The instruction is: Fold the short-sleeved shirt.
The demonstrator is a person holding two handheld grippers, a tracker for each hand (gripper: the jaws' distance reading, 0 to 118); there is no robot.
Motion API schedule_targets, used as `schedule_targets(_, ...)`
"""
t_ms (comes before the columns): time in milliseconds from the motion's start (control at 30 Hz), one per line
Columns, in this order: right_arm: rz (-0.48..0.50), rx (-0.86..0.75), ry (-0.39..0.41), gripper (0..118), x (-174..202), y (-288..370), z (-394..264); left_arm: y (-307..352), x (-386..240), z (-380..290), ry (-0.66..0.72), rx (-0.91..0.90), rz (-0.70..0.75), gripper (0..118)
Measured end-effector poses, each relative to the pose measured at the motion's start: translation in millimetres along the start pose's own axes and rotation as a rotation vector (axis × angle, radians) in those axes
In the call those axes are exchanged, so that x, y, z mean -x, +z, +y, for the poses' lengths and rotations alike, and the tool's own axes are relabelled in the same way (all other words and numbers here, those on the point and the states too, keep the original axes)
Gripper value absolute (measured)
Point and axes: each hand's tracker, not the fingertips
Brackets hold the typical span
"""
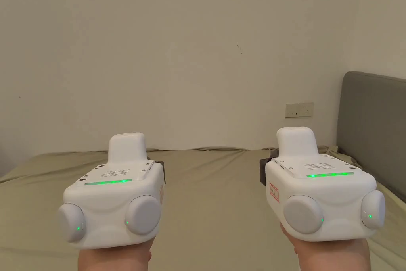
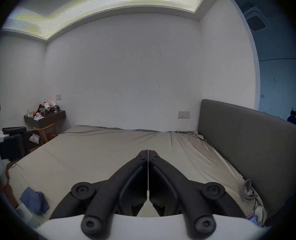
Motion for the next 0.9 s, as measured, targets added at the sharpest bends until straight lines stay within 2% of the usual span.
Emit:
schedule_targets(100,0.005,-0.002,0.002,5,0,1,2,2,0,3,-0.007,-0.009,0.005,0)
schedule_targets(133,0.012,-0.001,-0.004,27,-1,1,3,2,0,4,-0.006,-0.013,0.005,0)
schedule_targets(167,0.031,0.005,-0.012,77,-3,1,4,3,0,6,-0.002,-0.016,0.003,11)
schedule_targets(200,0.030,0.009,-0.007,118,-3,0,5,5,2,7,0.016,-0.030,-0.016,78)
schedule_targets(267,0.003,0.060,0.010,117,-1,0,7,3,-4,10,0.001,-0.040,0.001,114)
schedule_targets(300,0.009,-0.014,0.024,117,-3,12,8,-1,-5,13,-0.038,0.024,0.035,118)
schedule_targets(333,-0.008,-0.026,0.020,118,-2,17,11,-2,-10,12,-0.051,-0.044,-0.018,118)
schedule_targets(400,-0.017,-0.029,0.013,118,-4,28,17,-7,-12,18,-0.054,-0.069,-0.017,118)
schedule_targets(467,-0.018,-0.036,0.008,118,-3,1,5,-3,-12,23,-0.046,-0.062,-0.012,118)
schedule_targets(900,-0.013,0.016,-0.035,118,-8,-2,10,5,-10,12,-0.029,-0.025,-0.002,118)
